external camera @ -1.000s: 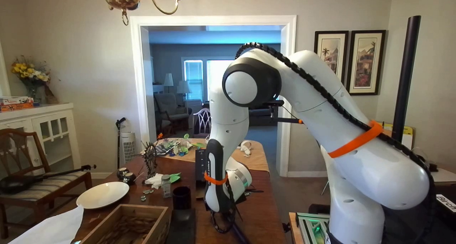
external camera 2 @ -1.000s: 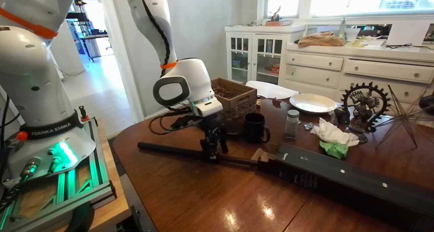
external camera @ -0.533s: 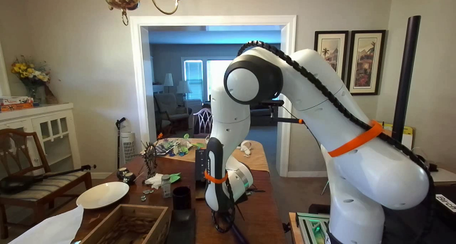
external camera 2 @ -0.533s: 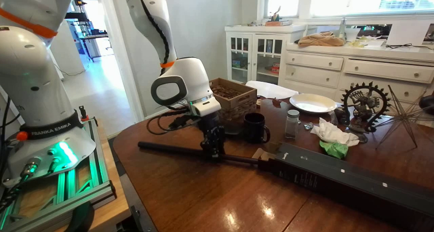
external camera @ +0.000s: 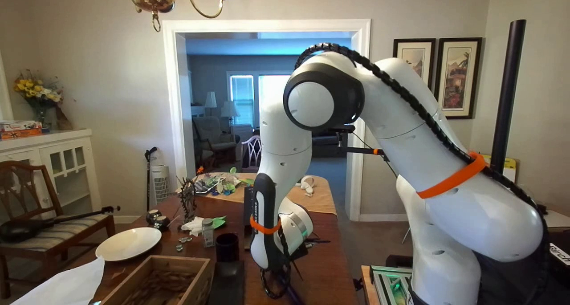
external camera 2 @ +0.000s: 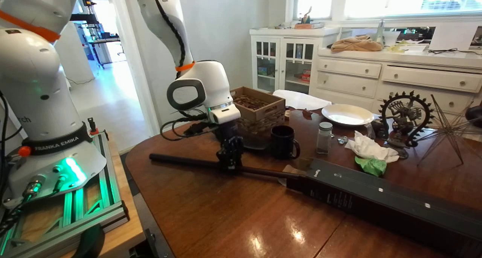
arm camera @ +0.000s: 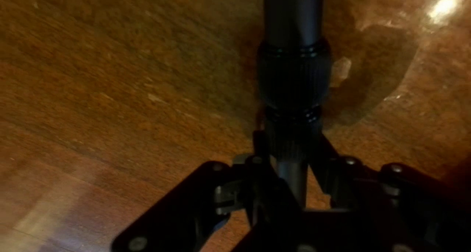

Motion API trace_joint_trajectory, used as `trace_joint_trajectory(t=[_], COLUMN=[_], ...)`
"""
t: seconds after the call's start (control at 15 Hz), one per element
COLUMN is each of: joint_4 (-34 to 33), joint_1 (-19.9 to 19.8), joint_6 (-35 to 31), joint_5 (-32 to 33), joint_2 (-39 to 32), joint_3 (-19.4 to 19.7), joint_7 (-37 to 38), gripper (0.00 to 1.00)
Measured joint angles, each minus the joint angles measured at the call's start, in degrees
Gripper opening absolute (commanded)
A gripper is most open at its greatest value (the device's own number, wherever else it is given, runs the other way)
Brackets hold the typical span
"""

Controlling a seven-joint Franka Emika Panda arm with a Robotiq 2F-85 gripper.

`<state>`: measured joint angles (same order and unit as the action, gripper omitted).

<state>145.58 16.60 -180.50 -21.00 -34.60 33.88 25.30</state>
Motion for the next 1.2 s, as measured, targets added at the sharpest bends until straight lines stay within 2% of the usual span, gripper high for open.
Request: trace_joint_trajectory(t=[0.33, 0.6, 0.93, 1.2], joint_4=[-0.2, -1.3, -4.2, -6.0], joint_1=[7.6, 11.1, 11.4, 10.0], joint_6=[10.5, 18.5, 26.6, 31.1], joint_5=[1.0, 5.8, 13.9, 19.6], joint_2=[1.9, 3.2, 3.8, 3.8], joint_3=[4.8, 7.0, 7.0, 6.9], joint_7=[4.6, 11.9, 22.3, 29.1], gripper=[0.08, 0.08, 0.08, 0.08])
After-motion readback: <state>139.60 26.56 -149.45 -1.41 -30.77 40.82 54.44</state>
